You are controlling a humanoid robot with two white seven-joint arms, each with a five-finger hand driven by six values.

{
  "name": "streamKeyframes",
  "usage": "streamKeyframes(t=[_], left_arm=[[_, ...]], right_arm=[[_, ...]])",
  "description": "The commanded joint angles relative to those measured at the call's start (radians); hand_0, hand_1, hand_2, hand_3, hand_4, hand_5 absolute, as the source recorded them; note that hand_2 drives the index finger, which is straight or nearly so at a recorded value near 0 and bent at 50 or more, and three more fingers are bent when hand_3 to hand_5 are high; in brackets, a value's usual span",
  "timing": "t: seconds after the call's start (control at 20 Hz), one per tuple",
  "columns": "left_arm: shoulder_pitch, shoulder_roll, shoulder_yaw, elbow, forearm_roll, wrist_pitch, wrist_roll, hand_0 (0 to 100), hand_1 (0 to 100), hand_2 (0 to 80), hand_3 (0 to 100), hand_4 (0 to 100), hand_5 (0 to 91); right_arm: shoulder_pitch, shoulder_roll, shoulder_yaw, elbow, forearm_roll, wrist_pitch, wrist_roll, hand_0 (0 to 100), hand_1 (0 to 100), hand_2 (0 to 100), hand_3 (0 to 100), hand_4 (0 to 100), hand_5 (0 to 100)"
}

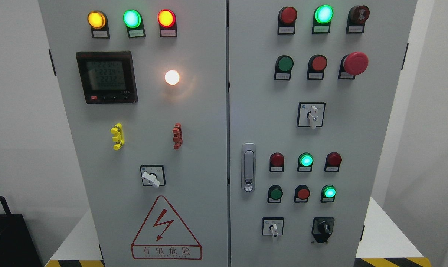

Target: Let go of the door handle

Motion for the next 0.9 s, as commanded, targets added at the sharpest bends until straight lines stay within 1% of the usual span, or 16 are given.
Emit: streamKeyframes(t=[0.0,0.15,0.3,0.35,0.4,0.45,0.5,0.55,0.6,0.7,0.75,0.85], left_arm=[[0.0,-0.001,-0.014,0.02,0.0,-0.001,-0.001,12,39,0.0,0,0,0.0],[0.0,-0.001,-0.014,0.02,0.0,-0.001,-0.001,12,39,0.0,0,0,0.0],[0.0,-0.001,-0.014,0.02,0.0,-0.001,-0.001,12,39,0.0,0,0,0.0],[0.0,-0.001,-0.014,0.02,0.0,-0.001,-0.001,12,39,0.0,0,0,0.0],[0.0,0.001,-0.014,0.02,0.0,-0.001,-0.001,12,39,0.0,0,0,0.0],[0.0,-0.001,-0.014,0.02,0.0,-0.001,-0.001,12,39,0.0,0,0,0.0],[0.0,-0.001,-0.014,0.02,0.0,-0.001,-0.001,12,39,0.0,0,0,0.0],[0.0,-0.001,-0.014,0.02,0.0,-0.001,-0.001,12,39,0.0,0,0,0.0],[0.0,-0.001,-0.014,0.02,0.0,-0.001,-0.001,12,39,0.0,0,0,0.0],[0.0,0.001,-0.014,0.02,0.0,-0.001,-0.001,12,39,0.0,0,0,0.0],[0.0,-0.001,-0.014,0.02,0.0,-0.001,-0.001,12,39,0.0,0,0,0.0],[0.0,0.001,-0.014,0.02,0.0,-0.001,-0.001,12,39,0.0,0,0,0.0]], right_arm=[[0.004,-0.001,0.007,0.003,0.001,0.0,-0.008,36,5,0,0,0,0],[0.004,-0.001,0.007,0.003,0.001,0.0,-0.009,36,5,0,0,0,0],[0.003,0.015,0.007,0.013,0.008,0.0,-0.009,36,6,0,0,0,0],[0.003,0.018,0.004,0.018,0.024,0.0,-0.012,36,7,0,2,0,0],[0.003,0.024,-0.004,0.02,0.058,0.0,-0.032,36,9,0,4,0,0],[0.0,0.032,-0.015,0.02,0.111,-0.004,-0.07,36,11,0,7,2,0],[-0.007,0.041,-0.028,0.021,0.191,-0.007,-0.119,36,16,0,13,11,0],[-0.022,0.054,-0.044,0.018,0.271,-0.01,-0.167,38,20,0,24,26,11],[-0.048,0.071,-0.062,0.017,0.353,-0.012,-0.204,39,22,0,32,32,19],[-0.101,0.129,-0.123,0.01,0.569,-0.012,-0.276,42,28,0,48,45,37],[-0.134,0.154,-0.157,0.01,0.68,-0.012,-0.302,42,29,0,52,49,47],[-0.174,0.182,-0.196,0.01,0.878,-0.012,-0.342,43,32,0,63,61,67]])
